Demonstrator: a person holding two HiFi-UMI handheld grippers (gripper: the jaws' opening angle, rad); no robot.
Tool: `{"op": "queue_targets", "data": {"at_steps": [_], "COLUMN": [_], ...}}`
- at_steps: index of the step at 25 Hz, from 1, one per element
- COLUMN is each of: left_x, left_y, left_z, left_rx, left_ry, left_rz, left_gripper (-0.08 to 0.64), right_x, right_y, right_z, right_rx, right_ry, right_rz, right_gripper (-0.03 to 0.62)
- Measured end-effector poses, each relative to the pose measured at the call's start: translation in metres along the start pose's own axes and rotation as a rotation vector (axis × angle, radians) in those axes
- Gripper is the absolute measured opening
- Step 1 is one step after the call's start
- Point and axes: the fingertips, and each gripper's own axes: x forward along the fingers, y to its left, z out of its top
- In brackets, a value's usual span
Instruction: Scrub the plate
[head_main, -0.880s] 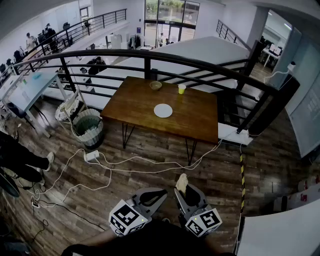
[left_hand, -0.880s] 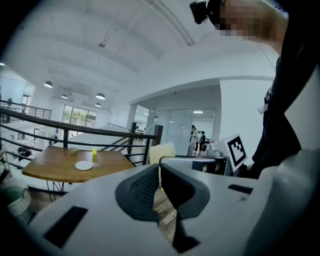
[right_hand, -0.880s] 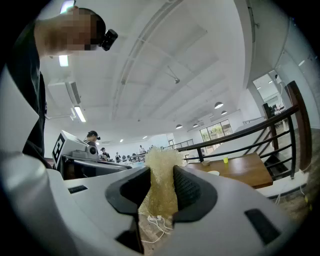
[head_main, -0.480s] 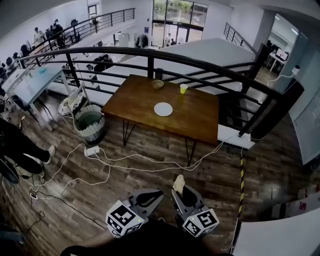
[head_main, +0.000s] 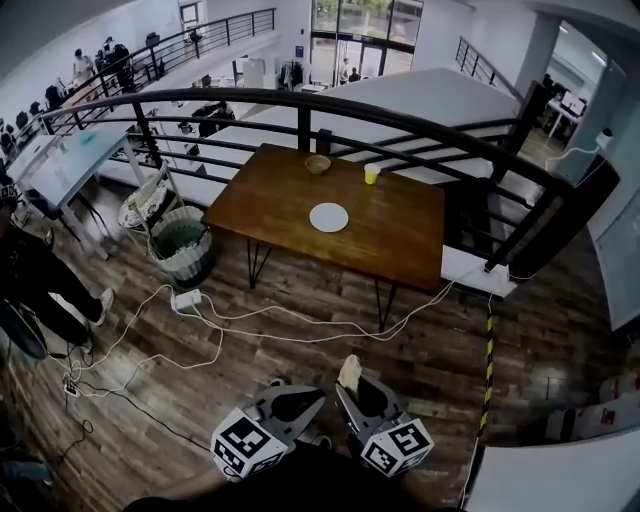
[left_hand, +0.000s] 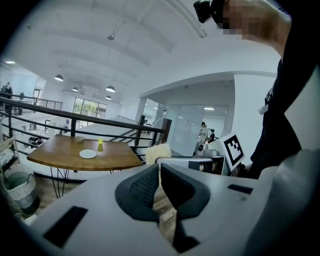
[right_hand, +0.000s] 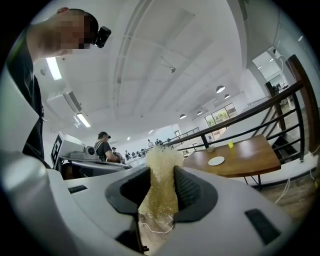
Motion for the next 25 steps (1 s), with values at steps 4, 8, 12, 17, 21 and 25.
{"op": "queue_targets", "data": {"at_steps": [4, 8, 12, 17, 21, 25], "left_x": [0.014, 0.027, 0.035, 0.036, 0.031, 0.030], "left_y": [0.031, 0.078, 0.125, 0.183, 0.237, 0.273], "left_z": [0.008, 0.025, 0.043, 0.054, 0.060, 0.068], "left_rx": [0.006, -0.021, -0.018, -0.054, -0.109, -0.126], "left_ry": [-0.004, -0.028, -0.035, -0.035, -0.050, -0.063], "left_rz": [-0.028, -0.068, -0.117, -0.169, -0.171, -0.184], "left_gripper": [0.025, 0.025, 0.025, 0.025, 0.025, 0.025], "right_x": [0.028, 0.066, 0.113, 0.171, 0.219, 0.254], "right_y": [-0.018, -0.040, -0.051, -0.061, -0.060, -0.063], "right_z": [0.007, 0.021, 0.032, 0.035, 0.034, 0.036], "right_rx": [-0.017, -0.024, -0.036, -0.033, -0.048, -0.069], "right_ry": [0.011, 0.013, 0.031, 0.080, 0.125, 0.158], "right_rz": [-0.022, -0.090, -0.140, -0.183, -0.198, -0.207], "right_gripper": [0.149, 0.149, 0.149, 0.149, 0.149, 0.149]}}
